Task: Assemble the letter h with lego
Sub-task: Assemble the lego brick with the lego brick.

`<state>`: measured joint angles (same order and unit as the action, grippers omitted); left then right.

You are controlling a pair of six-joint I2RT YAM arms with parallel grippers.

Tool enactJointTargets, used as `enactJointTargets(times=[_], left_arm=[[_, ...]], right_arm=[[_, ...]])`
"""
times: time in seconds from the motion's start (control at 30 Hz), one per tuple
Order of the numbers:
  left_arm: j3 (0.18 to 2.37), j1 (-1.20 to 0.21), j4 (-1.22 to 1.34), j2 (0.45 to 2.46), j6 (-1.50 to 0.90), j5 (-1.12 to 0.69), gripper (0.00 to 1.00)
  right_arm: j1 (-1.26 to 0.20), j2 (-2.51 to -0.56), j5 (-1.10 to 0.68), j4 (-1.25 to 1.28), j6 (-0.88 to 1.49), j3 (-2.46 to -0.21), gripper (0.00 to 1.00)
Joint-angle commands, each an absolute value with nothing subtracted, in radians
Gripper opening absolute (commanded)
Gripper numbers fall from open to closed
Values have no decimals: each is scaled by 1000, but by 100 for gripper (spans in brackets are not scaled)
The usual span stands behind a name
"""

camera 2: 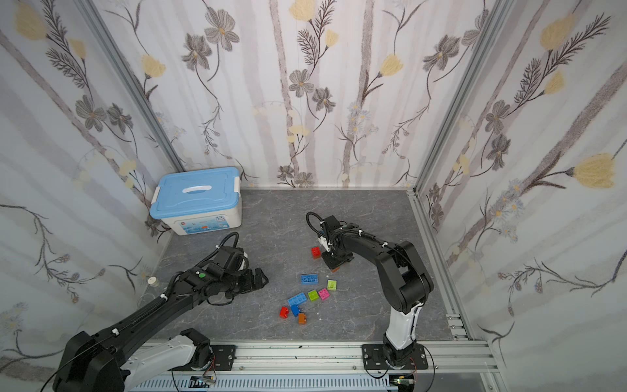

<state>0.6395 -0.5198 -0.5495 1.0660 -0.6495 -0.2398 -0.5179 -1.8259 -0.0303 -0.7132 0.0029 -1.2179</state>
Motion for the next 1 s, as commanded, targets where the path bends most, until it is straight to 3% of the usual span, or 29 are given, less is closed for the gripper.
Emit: enactJointTargets(times=[0.0, 0.37, 0.97], left_arm=[[650, -520, -538, 1077, -644, -238, 100], [667, -519, -539, 1097, -644, -236, 100], [670, -520, -536, 1104, -644, -239, 100]], right_arm=[[-520, -1835, -37, -802, 17, -1203, 35], [-520, -1784, -45, -802, 34, -1192, 42], [-520, -1763, -30, -828, 49, -1198, 41]])
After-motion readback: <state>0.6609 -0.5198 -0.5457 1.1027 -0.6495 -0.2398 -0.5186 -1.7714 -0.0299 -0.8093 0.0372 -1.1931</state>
